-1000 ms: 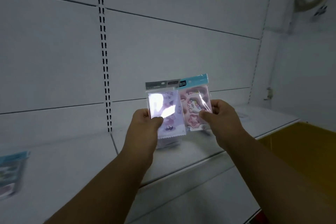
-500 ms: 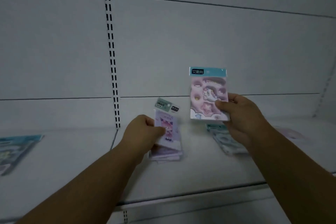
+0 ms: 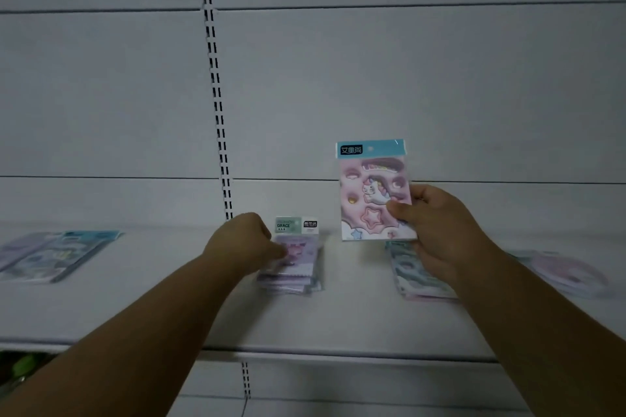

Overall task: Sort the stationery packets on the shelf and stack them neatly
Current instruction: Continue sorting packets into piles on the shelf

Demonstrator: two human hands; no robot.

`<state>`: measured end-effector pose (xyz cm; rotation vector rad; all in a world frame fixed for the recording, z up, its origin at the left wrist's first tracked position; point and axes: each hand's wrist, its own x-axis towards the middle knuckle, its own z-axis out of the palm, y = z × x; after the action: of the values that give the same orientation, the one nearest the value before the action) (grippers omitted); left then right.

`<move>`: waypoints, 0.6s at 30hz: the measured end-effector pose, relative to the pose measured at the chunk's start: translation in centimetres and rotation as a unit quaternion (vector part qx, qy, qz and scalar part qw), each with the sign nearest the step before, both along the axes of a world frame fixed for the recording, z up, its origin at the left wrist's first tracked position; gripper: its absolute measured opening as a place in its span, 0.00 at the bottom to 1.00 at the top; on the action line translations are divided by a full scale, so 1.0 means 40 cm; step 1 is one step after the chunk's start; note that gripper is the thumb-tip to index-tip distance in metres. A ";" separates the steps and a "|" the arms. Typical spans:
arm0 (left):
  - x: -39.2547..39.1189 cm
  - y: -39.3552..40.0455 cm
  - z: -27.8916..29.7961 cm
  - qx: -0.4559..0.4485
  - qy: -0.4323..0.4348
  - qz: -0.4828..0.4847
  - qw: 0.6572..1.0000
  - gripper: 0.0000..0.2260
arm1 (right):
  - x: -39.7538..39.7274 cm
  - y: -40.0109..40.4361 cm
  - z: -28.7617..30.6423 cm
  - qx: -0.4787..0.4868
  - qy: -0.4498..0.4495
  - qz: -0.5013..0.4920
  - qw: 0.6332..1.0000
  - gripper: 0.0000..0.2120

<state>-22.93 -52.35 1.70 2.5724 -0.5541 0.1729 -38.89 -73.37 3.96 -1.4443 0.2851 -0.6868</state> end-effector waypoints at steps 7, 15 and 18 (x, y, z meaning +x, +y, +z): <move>-0.095 -0.189 0.078 -0.339 0.170 -0.159 0.911 0.14 | -0.072 -0.053 0.013 -0.029 0.046 0.012 0.998 0.08; -0.108 -0.420 0.075 -0.274 0.176 -0.148 0.934 0.08 | -0.141 -0.138 -0.003 -0.157 0.203 -0.124 0.959 0.07; -0.093 -0.468 0.042 -0.133 0.119 -0.143 0.973 0.09 | -0.123 -0.160 -0.028 -0.280 0.336 -0.179 0.881 0.12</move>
<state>-26.64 -71.07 3.38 2.1851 -0.7458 -0.1499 -43.79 -79.76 2.86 -2.2042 0.9768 -0.5552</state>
